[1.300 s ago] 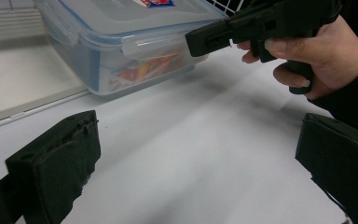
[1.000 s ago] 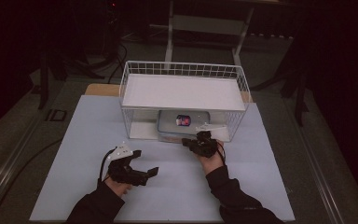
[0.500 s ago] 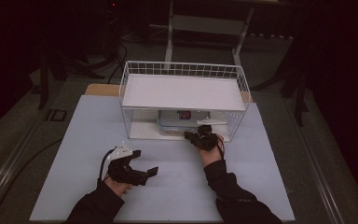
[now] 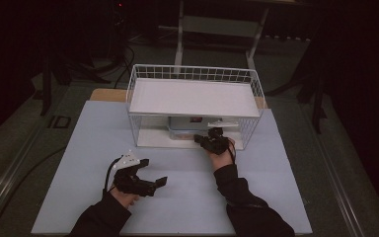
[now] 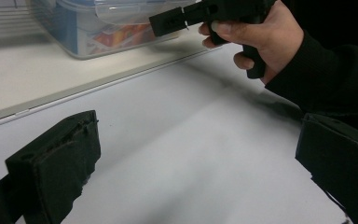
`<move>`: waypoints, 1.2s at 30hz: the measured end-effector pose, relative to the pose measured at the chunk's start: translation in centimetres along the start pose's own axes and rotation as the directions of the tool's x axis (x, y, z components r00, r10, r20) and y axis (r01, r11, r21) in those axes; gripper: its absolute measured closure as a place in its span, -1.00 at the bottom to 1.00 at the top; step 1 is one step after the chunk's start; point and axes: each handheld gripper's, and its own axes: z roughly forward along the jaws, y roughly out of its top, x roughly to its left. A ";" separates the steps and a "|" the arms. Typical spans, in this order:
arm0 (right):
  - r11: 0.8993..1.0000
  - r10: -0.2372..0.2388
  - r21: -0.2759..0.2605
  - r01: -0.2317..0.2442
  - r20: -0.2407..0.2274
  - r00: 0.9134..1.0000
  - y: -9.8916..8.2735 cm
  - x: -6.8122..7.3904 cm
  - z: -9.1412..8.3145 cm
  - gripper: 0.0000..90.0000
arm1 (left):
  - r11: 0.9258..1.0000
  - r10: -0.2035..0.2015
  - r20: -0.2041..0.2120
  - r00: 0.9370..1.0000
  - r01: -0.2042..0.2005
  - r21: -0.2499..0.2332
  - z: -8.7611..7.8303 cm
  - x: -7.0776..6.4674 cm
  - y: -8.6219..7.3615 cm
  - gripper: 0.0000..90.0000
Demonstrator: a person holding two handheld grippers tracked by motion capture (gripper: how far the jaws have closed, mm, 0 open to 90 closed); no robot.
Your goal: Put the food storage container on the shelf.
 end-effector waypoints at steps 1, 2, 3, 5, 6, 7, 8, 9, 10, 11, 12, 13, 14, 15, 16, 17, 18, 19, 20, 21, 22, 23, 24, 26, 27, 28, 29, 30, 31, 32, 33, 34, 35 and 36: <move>1.000 -0.002 0.000 0.002 0.004 1.000 0.0 0.1 0.0 1.00 | 1.000 -0.001 0.001 1.000 0.001 0.002 0.0 0.0 0.0 -1.00; 1.000 -0.009 -0.003 0.009 0.006 1.000 -0.1 0.3 0.0 0.99 | 1.000 0.000 0.001 1.000 0.000 0.002 0.0 0.0 0.0 -1.00; 1.000 -0.008 -0.006 0.008 0.003 1.000 -0.1 0.4 -0.1 0.99 | 1.000 0.001 0.001 1.000 -0.001 0.001 0.0 0.0 0.0 -1.00; 1.000 0.009 -0.001 -0.009 -0.007 1.000 -0.3 0.5 -0.3 0.96 | 1.000 0.002 0.002 1.000 -0.002 -0.001 -0.1 0.0 0.0 -1.00; 1.000 0.009 -0.001 -0.009 -0.007 1.000 -0.3 0.5 -0.3 0.96 | 1.000 0.002 0.002 1.000 -0.002 -0.001 -0.1 0.0 0.0 -1.00; 1.000 0.024 0.006 -0.024 -0.013 1.000 -0.5 0.6 -0.5 0.91 | 1.000 0.003 0.001 1.000 -0.003 -0.002 -0.1 0.0 0.1 -1.00; 1.000 0.015 0.002 -0.015 -0.022 1.000 -0.7 0.7 -0.8 0.83 | 1.000 0.008 -0.001 1.000 -0.008 -0.001 -0.1 0.0 0.1 -1.00; 1.000 -0.004 0.000 0.004 -0.018 1.000 -0.8 0.9 -1.0 0.80 | 1.000 0.009 -0.003 1.000 -0.009 -0.001 -0.1 0.0 0.1 -1.00; 1.000 -0.023 -0.004 0.023 -0.011 1.000 -0.9 1.1 -1.2 0.77 | 1.000 0.007 -0.003 1.000 -0.007 -0.001 0.0 0.0 0.1 -1.00; 0.999 -0.034 -0.009 0.034 -0.008 0.999 -1.0 1.2 -1.4 0.70 | 1.000 0.007 -0.005 1.000 -0.007 0.001 0.0 0.0 0.1 -1.00; 0.999 -0.035 -0.009 0.035 -0.011 0.999 -1.1 1.3 -1.6 0.64 | 1.000 0.010 -0.007 1.000 -0.010 0.004 0.0 0.0 0.1 -1.00; 0.999 -0.032 -0.014 0.032 -0.010 0.999 -1.2 1.4 -1.8 0.53 | 1.000 0.009 -0.007 1.000 -0.009 0.002 0.0 0.0 0.1 -1.00; 0.999 -0.036 -0.020 0.036 -0.011 0.999 -1.3 1.4 -2.0 0.43 | 1.000 0.007 -0.004 1.000 -0.007 0.000 0.0 0.0 0.1 -1.00; 0.999 -0.043 -0.026 0.042 -0.018 0.999 -1.4 1.5 -2.2 0.28 | 1.000 0.009 -0.005 1.000 -0.009 -0.002 0.0 0.0 0.1 -1.00; 0.998 -0.050 -0.030 0.049 -0.016 0.999 -1.5 1.7 -2.4 0.18 | 1.000 0.012 -0.007 1.000 -0.012 -0.003 0.0 0.0 0.1 -1.00; 0.998 -0.060 -0.032 0.059 -0.017 0.998 -1.6 1.8 -2.6 0.10 | 1.000 0.011 -0.005 1.000 -0.011 -0.004 0.0 0.0 0.1 -1.00; 0.997 -0.064 -0.035 0.063 -0.024 0.998 -1.7 1.9 -2.8 0.02 | 1.000 0.009 -0.004 1.000 -0.009 -0.002 0.0 0.0 0.1 -1.00; 0.997 -0.064 -0.037 0.063 -0.033 0.997 -1.8 1.9 -3.0 -0.03 | 1.000 0.010 -0.006 1.000 -0.010 0.000 0.0 0.0 0.1 -1.00; 0.998 -0.061 -0.037 0.060 -0.049 0.997 -1.9 1.9 -3.2 -0.14 | 1.000 0.010 -0.007 1.000 -0.010 0.000 0.0 0.0 0.1 -1.00; 0.998 -0.059 -0.037 0.057 -0.069 0.996 -2.0 1.9 -3.4 -0.26 | 1.000 0.008 -0.006 1.000 -0.008 0.002 0.0 0.1 0.1 -1.00; 0.998 -0.057 -0.040 0.054 -0.084 0.995 -2.2 1.9 -3.6 -0.32 | 1.000 0.008 -0.006 1.000 -0.008 0.003 0.1 0.1 0.0 -1.00; 0.998 -0.057 -0.046 0.053 -0.097 0.994 -2.3 2.0 -3.8 -0.40 | 1.000 0.009 -0.008 1.000 -0.009 0.003 0.1 0.1 0.0 -1.00; 0.997 -0.056 -0.053 0.051 -0.109 0.992 -2.4 2.1 -4.1 -0.45 | 1.000 0.008 -0.006 1.000 -0.008 0.001 0.1 0.1 0.0 -1.00; 0.997 -0.055 -0.064 0.048 -0.113 0.992 -2.7 2.2 -4.7 -0.51 | 1.000 0.009 -0.005 1.000 -0.009 0.001 0.0 0.1 0.0 -1.00; 0.997 -0.056 -0.063 0.049 -0.120 0.991 -2.8 2.2 -4.9 -0.56 | 1.000 0.012 -0.006 1.000 -0.012 0.002 0.0 0.0 0.0 -1.00; 0.997 -0.055 -0.069 0.046 -0.128 0.990 -3.0 2.3 -5.2 -0.54 | 1.000 0.014 -0.005 1.000 -0.014 0.003 -0.1 0.0 0.0 -1.00; 0.997 -0.053 -0.070 0.044 -0.134 0.990 -3.1 2.4 -5.6 -0.55 | 1.000 0.014 -0.005 1.000 -0.014 -0.001 -0.1 0.0 0.0 -1.00; 0.997 -0.053 -0.070 0.044 -0.134 0.990 -3.1 2.4 -5.6 -0.55 | 1.000 0.014 -0.005 1.000 -0.014 -0.001 -0.1 0.0 0.0 -1.00; 0.996 -0.061 -0.069 0.052 -0.134 0.989 -3.3 2.5 -5.9 -0.55 | 1.000 0.014 -0.008 1.000 -0.014 -0.002 -0.2 -0.1 0.0 -1.00; 0.996 -0.060 -0.075 0.050 -0.135 0.989 -3.7 2.5 -6.6 -0.55 | 1.000 0.011 -0.006 1.000 -0.011 -0.004 -0.2 -0.1 0.0 -1.00; 0.996 -0.056 -0.081 0.045 -0.141 0.989 -3.9 2.5 -7.1 -0.55 | 1.000 0.010 -0.006 1.000 -0.011 -0.005 -0.2 -0.1 0.0 -1.00; 0.995 -0.060 -0.085 0.048 -0.138 0.989 -4.1 2.5 -7.5 -0.55 | 1.000 0.012 -0.008 1.000 -0.012 -0.004 -0.2 -0.1 0.1 -1.00; 0.994 -0.066 -0.099 0.053 -0.131 0.989 -4.4 2.5 -8.0 -0.55 | 1.000 0.012 -0.008 1.000 -0.012 -0.004 -0.2 0.0 0.1 -1.00; 0.994 -0.066 -0.099 0.053 -0.131 0.989 -4.4 2.5 -8.0 -0.55 | 1.000 0.012 -0.008 1.000 -0.012 -0.004 -0.2 0.0 0.1 -1.00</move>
